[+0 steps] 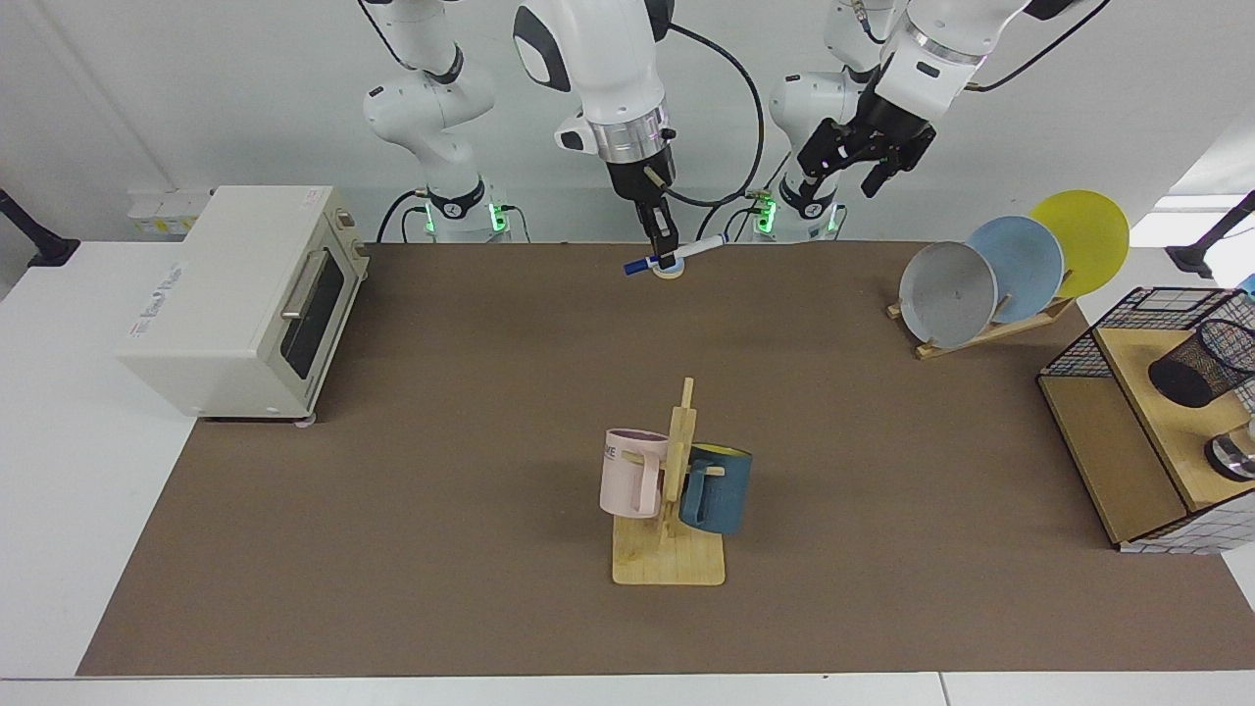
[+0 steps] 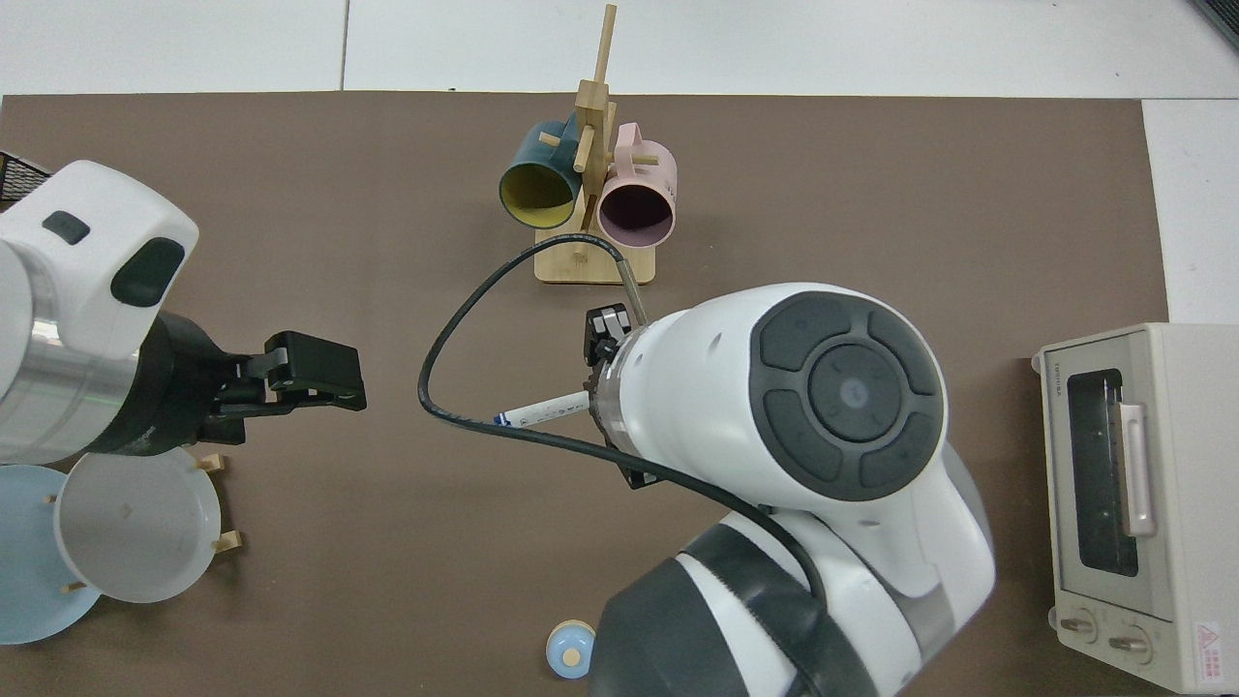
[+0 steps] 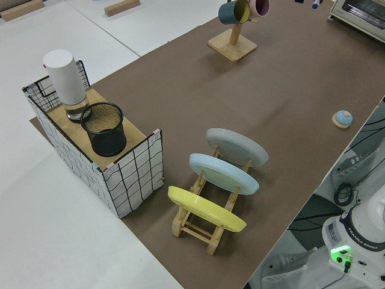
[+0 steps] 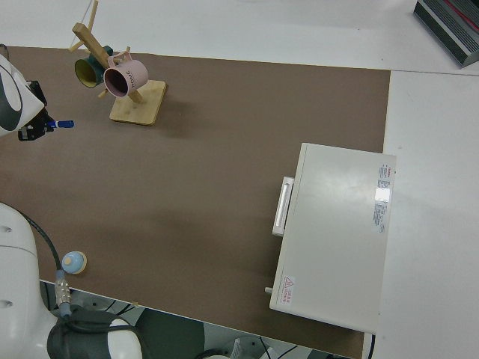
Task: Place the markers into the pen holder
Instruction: 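Bring the left gripper to the marker held by the right gripper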
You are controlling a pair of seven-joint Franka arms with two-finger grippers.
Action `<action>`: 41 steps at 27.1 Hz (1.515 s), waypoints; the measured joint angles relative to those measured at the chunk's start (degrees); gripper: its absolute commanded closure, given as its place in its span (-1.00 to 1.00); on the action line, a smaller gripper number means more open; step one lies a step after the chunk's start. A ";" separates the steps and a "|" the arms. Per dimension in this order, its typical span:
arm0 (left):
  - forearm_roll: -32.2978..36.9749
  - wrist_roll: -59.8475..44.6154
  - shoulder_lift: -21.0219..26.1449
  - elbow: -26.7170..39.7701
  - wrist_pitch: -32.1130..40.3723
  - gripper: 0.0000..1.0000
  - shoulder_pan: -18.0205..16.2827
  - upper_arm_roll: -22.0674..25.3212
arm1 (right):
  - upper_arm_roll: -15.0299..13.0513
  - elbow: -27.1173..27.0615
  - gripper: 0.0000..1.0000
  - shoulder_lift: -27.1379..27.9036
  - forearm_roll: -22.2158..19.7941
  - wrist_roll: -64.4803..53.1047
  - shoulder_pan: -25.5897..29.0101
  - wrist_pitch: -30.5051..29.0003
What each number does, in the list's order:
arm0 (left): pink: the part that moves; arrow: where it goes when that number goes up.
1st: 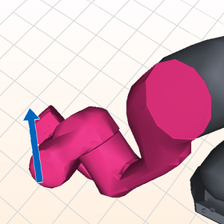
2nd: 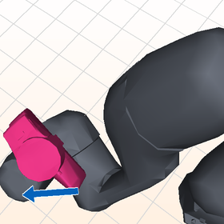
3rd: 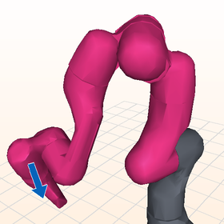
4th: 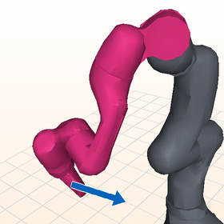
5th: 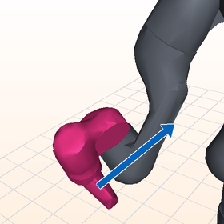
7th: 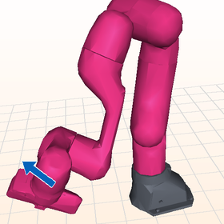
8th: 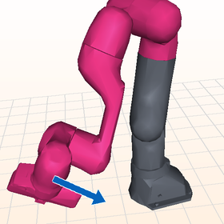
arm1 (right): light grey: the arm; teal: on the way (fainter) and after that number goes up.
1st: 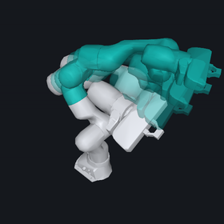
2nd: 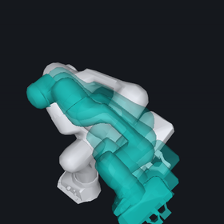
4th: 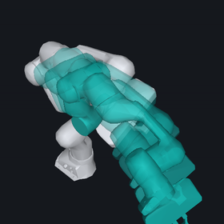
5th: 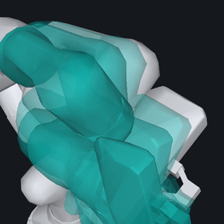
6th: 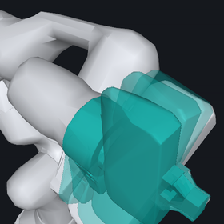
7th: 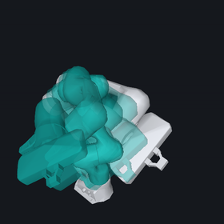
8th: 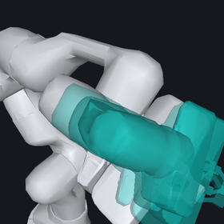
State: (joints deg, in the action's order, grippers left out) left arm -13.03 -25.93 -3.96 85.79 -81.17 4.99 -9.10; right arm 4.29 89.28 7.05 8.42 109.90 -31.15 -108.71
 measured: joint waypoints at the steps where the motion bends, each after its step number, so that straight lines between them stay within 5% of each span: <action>1: 0.00 2.27 0.00 0.00 -0.06 -1.00 0.00 0.01 | 0.00 -0.29 1.00 0.09 0.02 0.16 0.00 0.00; 21: 0.01 54.05 0.14 0.60 -2.87 -0.98 0.06 -1.23 | 0.12 -4.62 1.00 1.83 3.30 2.17 -1.70 -0.46; 41: -3.51 70.31 0.55 5.44 -5.87 -0.99 2.50 -2.84 | 0.12 -6.20 1.00 3.05 3.96 2.17 -1.97 -2.69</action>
State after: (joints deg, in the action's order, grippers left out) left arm -16.53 44.37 -3.41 91.23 -87.04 7.49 -11.94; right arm 4.42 83.07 10.09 12.38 112.07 -33.12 -111.40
